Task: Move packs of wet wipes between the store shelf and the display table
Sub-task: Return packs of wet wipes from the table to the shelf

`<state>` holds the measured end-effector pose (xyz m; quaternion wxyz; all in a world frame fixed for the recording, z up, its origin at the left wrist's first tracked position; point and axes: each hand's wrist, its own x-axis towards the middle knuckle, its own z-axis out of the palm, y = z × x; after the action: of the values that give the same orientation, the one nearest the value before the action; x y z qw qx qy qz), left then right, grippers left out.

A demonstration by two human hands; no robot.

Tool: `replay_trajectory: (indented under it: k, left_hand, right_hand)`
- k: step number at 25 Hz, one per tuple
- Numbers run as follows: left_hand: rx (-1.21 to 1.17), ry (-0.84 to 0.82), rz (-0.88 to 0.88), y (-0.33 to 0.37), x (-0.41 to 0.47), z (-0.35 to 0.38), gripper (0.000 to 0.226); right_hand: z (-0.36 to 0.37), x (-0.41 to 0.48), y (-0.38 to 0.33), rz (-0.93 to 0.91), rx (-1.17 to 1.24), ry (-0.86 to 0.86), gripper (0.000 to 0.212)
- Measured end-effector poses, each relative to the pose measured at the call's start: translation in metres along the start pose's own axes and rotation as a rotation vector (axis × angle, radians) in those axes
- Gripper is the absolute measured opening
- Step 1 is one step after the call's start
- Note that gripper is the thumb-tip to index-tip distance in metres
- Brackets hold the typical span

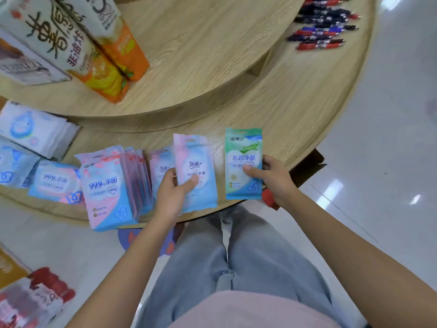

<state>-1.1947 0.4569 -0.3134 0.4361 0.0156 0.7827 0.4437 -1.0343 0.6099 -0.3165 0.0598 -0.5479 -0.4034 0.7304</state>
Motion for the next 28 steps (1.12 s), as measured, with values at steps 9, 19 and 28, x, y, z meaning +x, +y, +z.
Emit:
replay_trajectory:
  k: [9,19,28]
  left_hand:
    - [0.223,-0.613,0.163,0.029,-0.037,0.056,0.030]
    - [0.804,-1.377,0.302,-0.074,-0.252,0.149,0.045]
    - [0.962,-1.958,0.253,-0.261,-0.530,0.122,0.035]
  right_hand:
    - [-0.028,-0.141,0.092,-0.182,0.494,0.528,0.014]
    - [-0.004,-0.368,0.303,-0.329,1.141,1.287,0.017]
    - [0.055,-0.606,0.476,-0.467,1.278,1.834,0.020]
